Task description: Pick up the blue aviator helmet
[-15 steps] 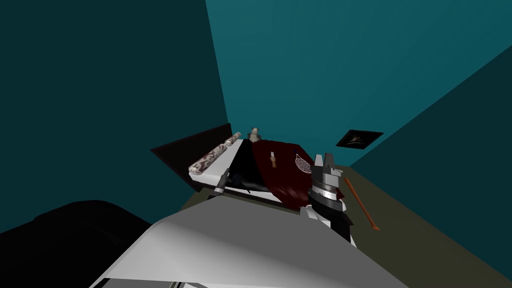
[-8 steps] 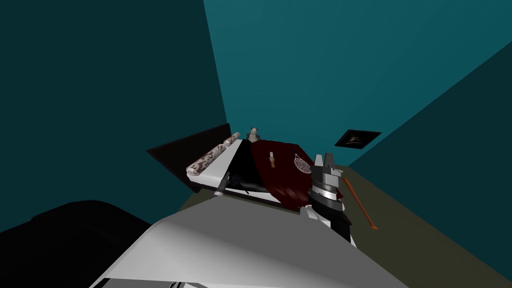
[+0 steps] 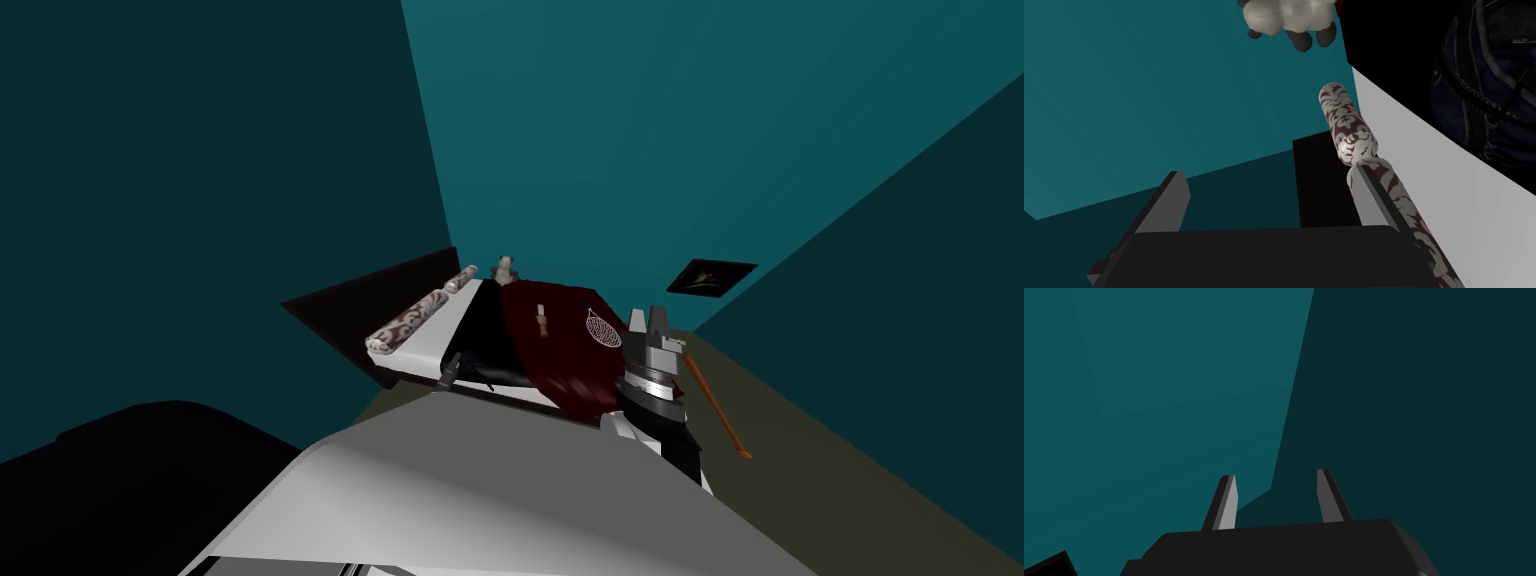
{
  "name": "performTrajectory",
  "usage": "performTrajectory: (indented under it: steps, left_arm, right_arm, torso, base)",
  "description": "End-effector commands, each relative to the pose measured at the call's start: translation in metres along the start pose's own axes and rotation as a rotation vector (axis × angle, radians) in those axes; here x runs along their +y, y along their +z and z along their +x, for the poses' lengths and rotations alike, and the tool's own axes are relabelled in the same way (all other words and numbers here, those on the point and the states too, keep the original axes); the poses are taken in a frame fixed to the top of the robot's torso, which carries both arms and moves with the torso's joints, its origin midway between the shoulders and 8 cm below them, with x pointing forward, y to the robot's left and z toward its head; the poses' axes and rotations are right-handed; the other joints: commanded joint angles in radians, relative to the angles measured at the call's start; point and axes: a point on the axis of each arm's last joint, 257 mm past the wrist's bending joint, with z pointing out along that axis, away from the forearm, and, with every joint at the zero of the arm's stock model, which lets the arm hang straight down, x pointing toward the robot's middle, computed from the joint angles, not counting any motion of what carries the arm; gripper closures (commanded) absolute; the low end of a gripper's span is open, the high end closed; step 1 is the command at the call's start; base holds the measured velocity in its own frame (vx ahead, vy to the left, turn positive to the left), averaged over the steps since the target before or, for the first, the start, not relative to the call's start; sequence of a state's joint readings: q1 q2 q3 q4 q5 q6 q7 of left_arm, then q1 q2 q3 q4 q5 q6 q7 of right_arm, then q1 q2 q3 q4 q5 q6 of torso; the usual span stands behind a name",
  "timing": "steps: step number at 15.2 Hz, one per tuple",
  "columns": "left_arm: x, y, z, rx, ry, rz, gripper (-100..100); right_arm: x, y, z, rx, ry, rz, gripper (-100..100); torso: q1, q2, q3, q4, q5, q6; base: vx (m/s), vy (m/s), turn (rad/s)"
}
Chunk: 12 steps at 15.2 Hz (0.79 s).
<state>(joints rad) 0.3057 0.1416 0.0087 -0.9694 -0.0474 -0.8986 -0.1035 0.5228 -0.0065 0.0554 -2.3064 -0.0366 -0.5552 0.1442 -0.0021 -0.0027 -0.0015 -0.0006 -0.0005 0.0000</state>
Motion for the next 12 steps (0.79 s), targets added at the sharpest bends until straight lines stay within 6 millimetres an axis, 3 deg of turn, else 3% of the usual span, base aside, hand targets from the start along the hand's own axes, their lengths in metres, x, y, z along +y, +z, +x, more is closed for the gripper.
performTrajectory:
  steps: [1, 12]
  left_arm:
    - [0.014, -0.007, 0.003, 0.006, -0.001, -0.031, -100]
    - [0.064, -0.040, 0.030, 0.047, -0.019, -0.150, -100]
  right_arm:
    - [0.000, 0.000, 0.000, 0.000, 0.000, 0.000, 0]
    - [0.000, 0.000, 0.000, 0.000, 0.000, 0.000, 0]
  torso:
    - [0.000, 0.000, 0.000, 0.000, 0.000, 0.000]
    - [0.001, -0.001, -0.001, 0.000, 0.000, 0.000]
  base:
    - [0.029, -0.020, -0.009]
    - [0.040, -0.010, -0.016]
